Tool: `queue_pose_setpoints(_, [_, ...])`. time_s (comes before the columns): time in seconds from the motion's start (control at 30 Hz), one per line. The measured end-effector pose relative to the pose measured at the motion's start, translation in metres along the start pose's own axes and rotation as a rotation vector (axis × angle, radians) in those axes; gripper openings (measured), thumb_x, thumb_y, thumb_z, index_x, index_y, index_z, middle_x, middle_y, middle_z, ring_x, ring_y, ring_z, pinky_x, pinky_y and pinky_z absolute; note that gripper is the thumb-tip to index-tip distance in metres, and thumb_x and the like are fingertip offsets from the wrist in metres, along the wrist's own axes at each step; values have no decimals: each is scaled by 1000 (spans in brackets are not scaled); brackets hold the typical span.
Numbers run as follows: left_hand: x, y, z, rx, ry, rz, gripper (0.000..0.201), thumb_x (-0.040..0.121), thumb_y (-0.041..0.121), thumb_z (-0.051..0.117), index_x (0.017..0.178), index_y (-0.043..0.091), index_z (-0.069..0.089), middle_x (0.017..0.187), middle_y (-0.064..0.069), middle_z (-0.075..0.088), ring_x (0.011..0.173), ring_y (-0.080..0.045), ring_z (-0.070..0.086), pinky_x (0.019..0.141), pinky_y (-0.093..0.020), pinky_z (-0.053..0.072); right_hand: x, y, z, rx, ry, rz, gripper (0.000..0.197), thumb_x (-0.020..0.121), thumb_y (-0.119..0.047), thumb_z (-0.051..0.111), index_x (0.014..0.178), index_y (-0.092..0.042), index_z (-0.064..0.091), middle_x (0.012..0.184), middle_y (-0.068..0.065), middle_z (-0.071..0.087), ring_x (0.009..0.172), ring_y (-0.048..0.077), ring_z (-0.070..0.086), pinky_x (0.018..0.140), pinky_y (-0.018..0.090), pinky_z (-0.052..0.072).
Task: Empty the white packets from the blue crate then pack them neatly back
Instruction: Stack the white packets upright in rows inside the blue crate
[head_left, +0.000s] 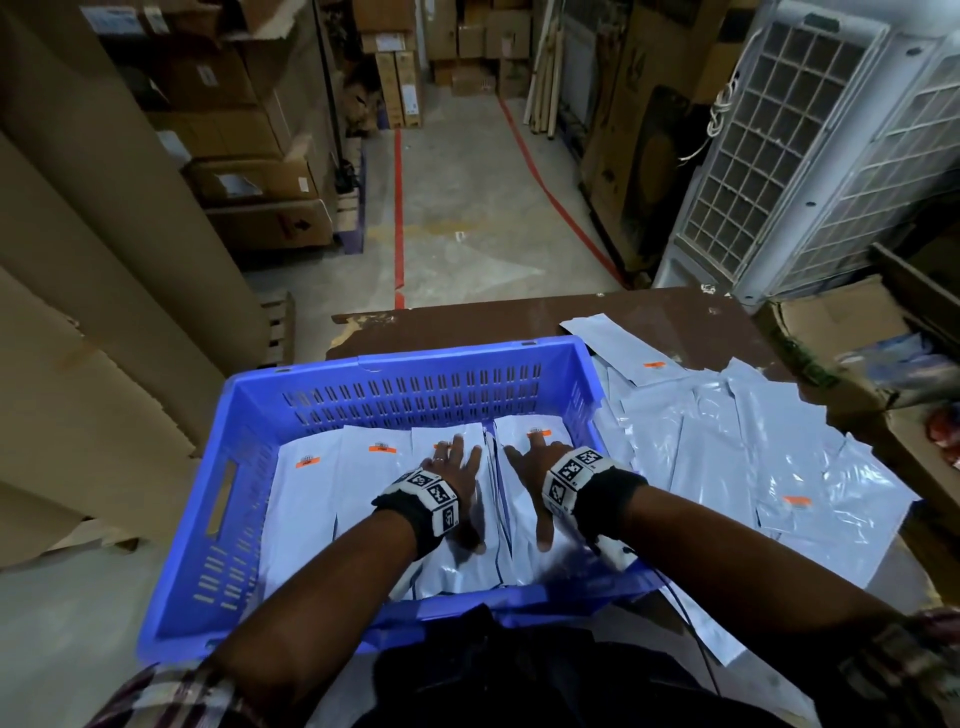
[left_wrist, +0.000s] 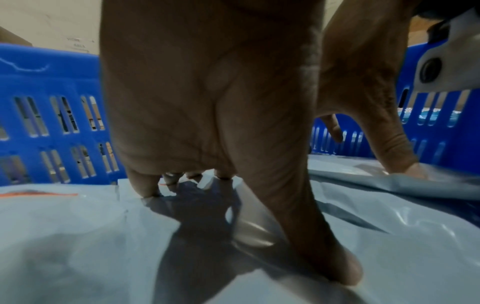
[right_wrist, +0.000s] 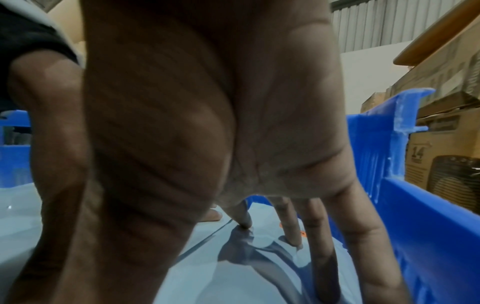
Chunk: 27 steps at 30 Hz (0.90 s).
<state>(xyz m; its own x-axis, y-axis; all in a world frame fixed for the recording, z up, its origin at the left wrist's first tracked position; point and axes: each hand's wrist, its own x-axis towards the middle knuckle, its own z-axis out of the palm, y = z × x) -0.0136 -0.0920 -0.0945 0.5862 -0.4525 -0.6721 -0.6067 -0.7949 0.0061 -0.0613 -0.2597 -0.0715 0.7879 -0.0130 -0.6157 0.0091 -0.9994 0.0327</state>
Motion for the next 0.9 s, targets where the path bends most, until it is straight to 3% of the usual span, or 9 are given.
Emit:
queue_pose_setpoints(0.1, [-3,8,-9,2,-1,-15,148,59,68,81,153,18,-22,157,-13,-32,148,-38,-18,121,-52,4,-8,0,-22,42,-35,-21,80,81,-28,75,147,-19,32,151,21,30,132,41,45,102,53,45])
queue_pose_setpoints(0.2, [-10,15,-23,-13,47,-9,143,62,66,80,155,15,-16,161,-14,-23,149,-38,-13,122,-51,7,-20,6,-47,42,-64,-53,63,61,-33,91,112,-22,55,125,3,58,111,28,61,92,43,54])
queue_pose_setpoints(0.23, [-13,16,-29,-25,76,-2,139,64,65,79,156,15,-12,162,-13,-18,150,-38,-10,122,-51,10,-22,12,-52,61,-82,-54,72,57,-30,94,118,-23,57,129,-1,58,117,27,59,96,39,52])
queue_pose_setpoints(0.3, [-18,19,-42,-42,157,22,116,72,61,75,157,18,8,163,-13,5,150,-37,9,119,-51,22,-34,25,-65,149,-82,-50,92,65,-22,91,144,-24,45,146,-1,48,132,22,50,101,32,44])
queue_pose_setpoints(0.37, [-24,22,-55,-71,275,60,79,77,54,70,143,22,42,148,-10,41,137,-34,40,105,-49,42,-49,41,-75,277,-25,-79,87,75,-24,86,148,-27,40,146,-1,48,120,14,53,94,27,43])
queue_pose_setpoints(0.4, [-27,23,-62,-96,323,77,66,79,53,69,135,22,51,140,-7,51,129,-32,49,100,-47,47,-57,50,-79,336,6,-101,83,77,-28,84,147,-28,41,141,-2,52,110,11,53,90,24,41])
queue_pose_setpoints(0.57, [-38,44,-90,-323,368,170,60,82,52,70,133,23,56,128,-1,59,117,-23,55,94,-36,47,-89,109,-80,529,160,-102,73,71,-48,84,135,-39,49,121,-10,59,95,13,64,99,33,48])
queue_pose_setpoints(0.73, [-39,88,-110,-440,400,273,46,79,46,75,118,22,67,110,2,68,105,-18,62,94,-38,50,-109,170,-50,727,165,-1,71,65,-50,86,128,-37,56,116,-5,59,91,24,70,82,36,60])
queue_pose_setpoints(0.9, [-31,147,-122,-531,368,397,38,79,38,77,112,22,69,98,5,72,92,-11,64,85,-29,51,-117,220,6,778,109,141,57,77,-38,83,128,-31,56,120,3,59,101,22,65,74,28,59])
